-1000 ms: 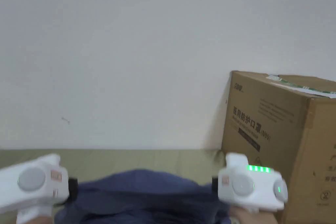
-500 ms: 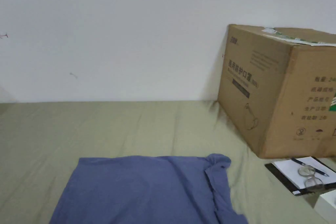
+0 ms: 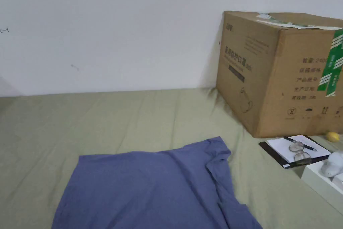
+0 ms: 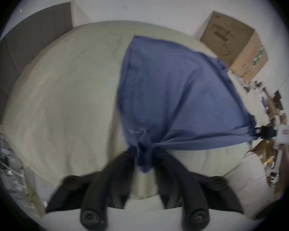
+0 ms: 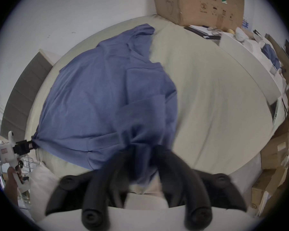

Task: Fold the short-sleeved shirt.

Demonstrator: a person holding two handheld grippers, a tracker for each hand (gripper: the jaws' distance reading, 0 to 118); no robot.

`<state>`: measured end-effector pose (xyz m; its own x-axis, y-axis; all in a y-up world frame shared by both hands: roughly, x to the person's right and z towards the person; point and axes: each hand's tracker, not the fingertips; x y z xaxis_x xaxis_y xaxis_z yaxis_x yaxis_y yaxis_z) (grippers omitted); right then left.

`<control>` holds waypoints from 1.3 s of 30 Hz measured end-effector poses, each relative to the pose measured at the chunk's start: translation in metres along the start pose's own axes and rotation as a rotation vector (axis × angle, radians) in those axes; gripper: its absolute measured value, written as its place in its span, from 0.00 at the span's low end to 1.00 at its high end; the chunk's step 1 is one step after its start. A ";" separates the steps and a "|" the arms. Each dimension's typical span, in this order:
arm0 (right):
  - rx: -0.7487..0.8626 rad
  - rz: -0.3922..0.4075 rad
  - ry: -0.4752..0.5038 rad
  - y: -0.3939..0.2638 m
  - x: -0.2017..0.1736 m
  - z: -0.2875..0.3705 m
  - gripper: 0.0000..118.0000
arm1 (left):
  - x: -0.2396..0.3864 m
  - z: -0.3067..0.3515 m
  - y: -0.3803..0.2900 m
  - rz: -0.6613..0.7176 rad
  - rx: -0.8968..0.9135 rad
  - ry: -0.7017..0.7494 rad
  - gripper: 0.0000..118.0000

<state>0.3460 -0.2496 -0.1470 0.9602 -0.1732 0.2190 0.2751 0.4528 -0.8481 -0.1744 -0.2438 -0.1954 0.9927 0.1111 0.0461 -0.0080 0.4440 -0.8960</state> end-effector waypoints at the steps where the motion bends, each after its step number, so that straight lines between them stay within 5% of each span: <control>1: 0.007 -0.012 -0.023 -0.001 0.005 0.003 0.73 | 0.001 0.000 -0.001 -0.030 -0.025 0.048 0.73; 2: 0.017 -0.031 -0.028 -0.002 0.010 0.009 0.88 | 0.001 0.003 -0.004 -0.048 -0.021 0.063 0.92; 4: 0.074 -0.063 0.014 -0.003 0.018 0.028 0.98 | -0.001 0.023 -0.007 -0.032 0.092 0.037 0.95; 11: 0.474 -0.094 0.072 -0.016 0.012 0.128 0.97 | 0.003 0.123 -0.009 0.100 0.391 -0.097 0.95; 13: 0.614 -0.102 0.131 -0.030 0.002 0.152 0.90 | 0.006 0.143 -0.019 0.107 0.486 -0.162 0.93; 15: 0.728 -0.092 0.165 -0.045 -0.009 0.166 0.46 | 0.013 0.162 -0.034 0.096 0.616 -0.162 0.65; 16: 0.729 -0.062 0.144 -0.047 -0.016 0.168 0.18 | 0.015 0.167 -0.039 0.087 0.654 -0.135 0.34; 17: 0.722 -0.028 0.107 -0.047 -0.023 0.169 0.00 | 0.018 0.169 -0.040 0.077 0.653 -0.080 0.00; 22: 0.709 0.028 0.174 -0.046 -0.034 0.166 0.00 | -0.002 0.158 -0.028 0.090 0.563 -0.036 0.00; 28: 0.621 0.060 0.193 -0.041 -0.046 0.152 0.00 | -0.023 0.066 0.012 0.131 0.032 -0.071 0.00; 29: 0.599 0.063 0.197 -0.041 -0.048 0.148 0.00 | -0.024 0.052 0.012 0.127 0.025 -0.083 0.12; 30: 0.588 0.065 0.199 -0.041 -0.048 0.147 0.00 | -0.023 0.041 0.011 0.119 0.027 -0.073 0.36; 32: 0.557 0.074 0.210 -0.041 -0.050 0.142 0.00 | -0.017 0.019 0.004 0.071 0.018 -0.042 1.00; 39: 0.505 0.084 0.223 -0.036 -0.055 0.131 0.00 | -0.001 -0.026 -0.005 -0.032 -0.027 0.041 0.96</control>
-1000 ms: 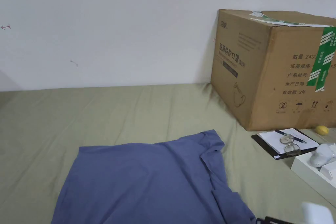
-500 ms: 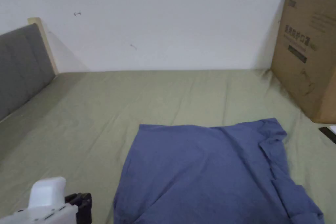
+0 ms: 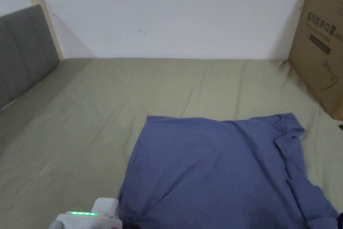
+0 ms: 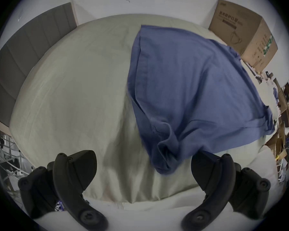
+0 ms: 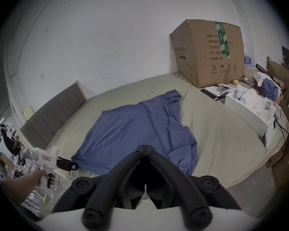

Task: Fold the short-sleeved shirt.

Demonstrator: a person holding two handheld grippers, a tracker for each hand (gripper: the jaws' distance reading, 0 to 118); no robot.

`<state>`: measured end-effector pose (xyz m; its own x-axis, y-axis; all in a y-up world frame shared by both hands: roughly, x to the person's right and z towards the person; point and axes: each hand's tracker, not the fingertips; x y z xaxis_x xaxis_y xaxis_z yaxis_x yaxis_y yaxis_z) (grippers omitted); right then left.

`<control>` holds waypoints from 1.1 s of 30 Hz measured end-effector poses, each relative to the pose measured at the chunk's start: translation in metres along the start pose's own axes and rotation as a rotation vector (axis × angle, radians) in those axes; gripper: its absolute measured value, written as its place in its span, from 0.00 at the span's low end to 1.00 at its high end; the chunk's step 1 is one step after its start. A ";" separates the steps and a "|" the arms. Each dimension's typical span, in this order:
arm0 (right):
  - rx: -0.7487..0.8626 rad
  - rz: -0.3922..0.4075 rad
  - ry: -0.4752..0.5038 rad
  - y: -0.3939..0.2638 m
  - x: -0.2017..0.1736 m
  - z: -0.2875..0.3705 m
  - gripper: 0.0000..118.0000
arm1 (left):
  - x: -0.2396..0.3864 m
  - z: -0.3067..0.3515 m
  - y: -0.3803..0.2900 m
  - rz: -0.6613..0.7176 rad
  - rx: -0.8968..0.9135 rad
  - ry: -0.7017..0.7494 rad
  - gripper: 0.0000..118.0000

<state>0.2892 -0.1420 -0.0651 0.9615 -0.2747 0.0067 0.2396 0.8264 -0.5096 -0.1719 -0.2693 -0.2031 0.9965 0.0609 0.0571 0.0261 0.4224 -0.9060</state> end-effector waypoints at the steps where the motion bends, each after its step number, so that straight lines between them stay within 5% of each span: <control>1: -0.003 -0.006 0.007 0.000 0.000 -0.002 0.00 | -0.002 -0.003 0.001 0.006 -0.009 -0.017 0.95; 4: -0.004 -0.025 0.006 -0.002 0.001 -0.007 0.00 | 0.000 0.004 0.002 0.021 0.065 -0.002 0.61; 7: -0.011 -0.051 -0.018 -0.001 0.008 -0.012 0.00 | 0.007 0.015 0.001 -0.011 0.156 -0.005 0.00; 15: -0.200 -0.143 -0.137 0.009 0.074 -0.050 0.00 | 0.015 0.031 0.002 -0.020 0.157 -0.045 0.00; 16: -0.248 -0.153 -0.148 0.011 0.082 -0.060 0.06 | 0.011 0.034 0.002 -0.020 0.162 -0.048 0.00; 18: -0.332 -0.164 -0.172 0.012 0.092 -0.079 0.71 | 0.012 0.039 0.001 -0.027 0.168 -0.041 0.00; 19: -0.353 -0.160 -0.175 0.010 0.095 -0.089 0.95 | 0.013 0.041 0.001 -0.033 0.165 -0.042 0.00; 20: -0.378 -0.164 -0.170 0.008 0.098 -0.101 0.97 | 0.016 0.044 0.000 -0.040 0.162 -0.041 0.00; 25: -0.444 -0.240 -0.225 0.016 0.102 -0.146 0.83 | 0.021 0.042 0.004 -0.074 0.140 -0.018 0.00; 27: -0.465 -0.272 -0.174 0.013 0.099 -0.158 0.80 | 0.022 0.038 0.005 -0.066 0.122 -0.012 0.00; 31: -0.633 -0.216 -0.138 0.006 0.087 -0.175 0.35 | 0.023 0.033 0.006 -0.051 0.092 -0.008 0.00; 32: -0.603 -0.209 -0.156 0.003 0.087 -0.175 0.07 | 0.021 0.031 0.006 -0.050 0.082 -0.006 0.00; 33: -0.581 -0.205 -0.186 0.003 0.089 -0.171 0.05 | 0.021 0.030 0.006 -0.048 0.075 -0.005 0.00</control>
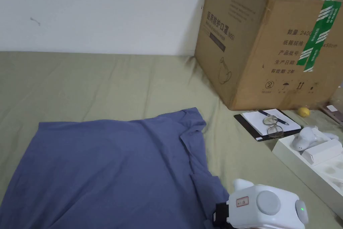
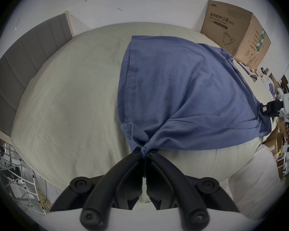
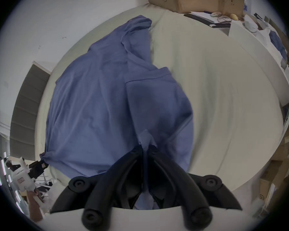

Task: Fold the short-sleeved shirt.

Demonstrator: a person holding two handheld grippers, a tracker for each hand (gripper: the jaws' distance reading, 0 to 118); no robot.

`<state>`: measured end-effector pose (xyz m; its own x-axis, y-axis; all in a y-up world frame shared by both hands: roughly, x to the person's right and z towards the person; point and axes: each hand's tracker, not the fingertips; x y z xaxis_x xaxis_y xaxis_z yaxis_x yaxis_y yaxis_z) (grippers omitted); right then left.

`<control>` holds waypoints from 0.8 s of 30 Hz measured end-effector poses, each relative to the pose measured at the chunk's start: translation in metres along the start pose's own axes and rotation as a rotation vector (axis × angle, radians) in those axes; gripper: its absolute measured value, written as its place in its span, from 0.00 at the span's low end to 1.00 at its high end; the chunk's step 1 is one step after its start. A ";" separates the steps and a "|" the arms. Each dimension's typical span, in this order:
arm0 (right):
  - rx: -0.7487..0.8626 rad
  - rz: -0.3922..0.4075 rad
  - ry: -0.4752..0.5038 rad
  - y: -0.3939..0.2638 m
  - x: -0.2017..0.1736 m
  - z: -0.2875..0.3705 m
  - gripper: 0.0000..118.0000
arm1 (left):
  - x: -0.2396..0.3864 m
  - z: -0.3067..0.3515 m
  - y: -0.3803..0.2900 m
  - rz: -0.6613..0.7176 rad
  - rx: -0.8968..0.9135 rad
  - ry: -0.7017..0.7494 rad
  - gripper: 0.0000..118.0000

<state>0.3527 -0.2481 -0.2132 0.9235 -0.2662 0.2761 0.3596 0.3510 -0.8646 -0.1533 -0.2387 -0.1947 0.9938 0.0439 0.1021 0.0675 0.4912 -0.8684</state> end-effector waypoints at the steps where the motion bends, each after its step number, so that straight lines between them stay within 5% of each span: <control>1: 0.038 -0.016 0.002 -0.001 0.005 0.006 0.05 | -0.001 0.000 0.000 0.010 -0.008 -0.004 0.00; 8: 0.190 -0.271 0.183 -0.031 0.060 0.072 0.05 | -0.005 0.008 -0.004 0.034 0.012 -0.028 0.00; 13: 0.203 -0.355 0.174 -0.048 0.077 0.086 0.05 | 0.003 0.022 -0.003 0.025 0.047 -0.034 0.00; 17: 0.283 -0.318 0.198 -0.048 0.064 0.092 0.05 | 0.007 0.037 0.005 0.035 0.111 -0.027 0.00; 24: 0.340 -0.067 0.124 0.054 0.008 0.091 0.05 | -0.004 0.017 0.081 0.033 0.146 0.001 0.00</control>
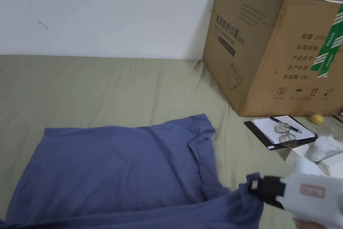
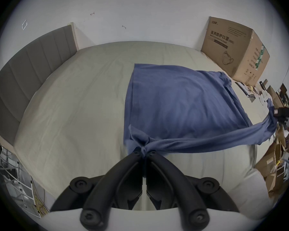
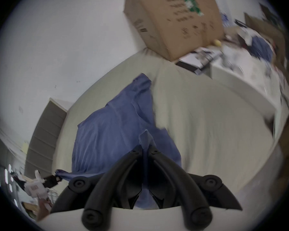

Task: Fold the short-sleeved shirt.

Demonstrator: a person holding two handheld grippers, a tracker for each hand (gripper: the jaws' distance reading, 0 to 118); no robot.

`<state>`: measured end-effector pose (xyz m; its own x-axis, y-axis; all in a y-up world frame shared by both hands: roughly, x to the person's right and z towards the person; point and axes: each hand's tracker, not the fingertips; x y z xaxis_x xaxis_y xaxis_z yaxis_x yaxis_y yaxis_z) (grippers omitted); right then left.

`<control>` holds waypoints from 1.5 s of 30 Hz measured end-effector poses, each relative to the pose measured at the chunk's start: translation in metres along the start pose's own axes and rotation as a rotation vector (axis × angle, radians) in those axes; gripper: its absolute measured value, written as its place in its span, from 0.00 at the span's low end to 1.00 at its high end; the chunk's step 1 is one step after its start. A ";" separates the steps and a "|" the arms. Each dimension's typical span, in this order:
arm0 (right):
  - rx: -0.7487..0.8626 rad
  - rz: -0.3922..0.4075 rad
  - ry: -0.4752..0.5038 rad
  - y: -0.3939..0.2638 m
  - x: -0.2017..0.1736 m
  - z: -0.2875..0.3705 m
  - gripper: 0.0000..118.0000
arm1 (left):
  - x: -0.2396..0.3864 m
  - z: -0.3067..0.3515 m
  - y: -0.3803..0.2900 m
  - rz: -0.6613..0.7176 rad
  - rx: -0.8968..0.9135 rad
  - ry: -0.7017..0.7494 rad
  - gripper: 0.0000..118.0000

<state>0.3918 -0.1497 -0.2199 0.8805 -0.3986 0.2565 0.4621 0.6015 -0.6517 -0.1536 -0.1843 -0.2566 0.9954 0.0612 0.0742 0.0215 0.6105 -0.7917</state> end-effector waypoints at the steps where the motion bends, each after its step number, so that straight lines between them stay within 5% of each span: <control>1: -0.011 0.030 -0.002 0.020 -0.009 -0.019 0.05 | 0.000 -0.013 0.017 -0.015 -0.018 0.010 0.00; 7: -0.106 0.181 -0.097 0.091 -0.038 -0.153 0.05 | 0.004 -0.113 0.089 -0.085 -0.168 0.025 0.00; 12: -0.122 0.186 -0.186 0.097 -0.047 -0.223 0.08 | 0.000 -0.173 0.106 -0.016 -0.266 0.003 0.08; 13: -0.119 0.191 -0.187 0.096 -0.047 -0.229 0.20 | 0.000 -0.180 0.108 -0.008 -0.275 -0.010 0.16; 15: -0.090 0.206 -0.200 0.093 -0.048 -0.231 0.81 | -0.004 -0.173 0.107 0.020 -0.198 -0.047 0.49; 16: -0.074 0.213 -0.207 0.091 -0.049 -0.230 0.99 | -0.004 -0.168 0.106 0.023 -0.142 -0.041 0.72; 17: -0.032 0.220 -0.204 0.089 -0.049 -0.222 0.96 | -0.005 -0.164 0.105 0.011 -0.108 -0.010 0.95; 18: 0.049 0.221 -0.167 0.086 -0.048 -0.209 0.93 | -0.006 -0.157 0.103 0.014 -0.077 -0.005 0.99; 24: 0.175 0.157 -0.032 0.048 -0.043 -0.101 0.93 | -0.023 -0.066 0.068 0.161 0.087 -0.101 0.97; 25: 0.173 0.143 0.024 0.036 -0.040 -0.077 0.87 | -0.026 -0.048 0.054 0.192 0.095 -0.127 0.91; 26: 0.208 0.127 0.077 0.021 -0.042 -0.049 0.64 | -0.029 -0.029 0.039 0.230 0.134 -0.166 0.69; 28: 0.289 0.103 0.135 -0.012 -0.038 -0.007 0.08 | -0.032 0.007 0.009 0.281 0.219 -0.185 0.07; 34: 0.321 0.102 0.162 -0.069 -0.045 0.067 0.00 | -0.038 0.059 -0.048 0.282 0.227 -0.096 0.00; 40: 0.260 0.248 0.186 -0.077 -0.069 0.073 0.00 | -0.051 -0.004 0.004 0.217 -0.043 -0.054 0.00; 41: 0.250 0.247 0.194 -0.078 -0.071 0.072 0.00 | -0.052 -0.020 0.012 0.220 -0.071 -0.052 0.02; 42: 0.240 0.245 0.202 -0.078 -0.074 0.068 0.00 | -0.054 -0.034 0.019 0.249 -0.075 -0.078 0.16; 43: 0.230 0.240 0.210 -0.079 -0.075 0.066 0.00 | -0.051 -0.052 0.027 0.273 -0.098 -0.104 0.42; 44: 0.208 0.231 0.221 -0.080 -0.076 0.063 0.00 | -0.050 -0.071 0.034 0.264 -0.136 -0.069 0.85; 45: 0.191 0.222 0.226 -0.081 -0.077 0.061 0.00 | -0.048 -0.089 0.037 0.256 -0.164 -0.030 1.00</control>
<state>0.2930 -0.1259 -0.1432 0.9261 -0.3735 -0.0544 0.2922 0.8007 -0.5230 -0.1922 -0.2348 -0.3430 0.9671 0.2217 -0.1247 -0.2128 0.4367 -0.8741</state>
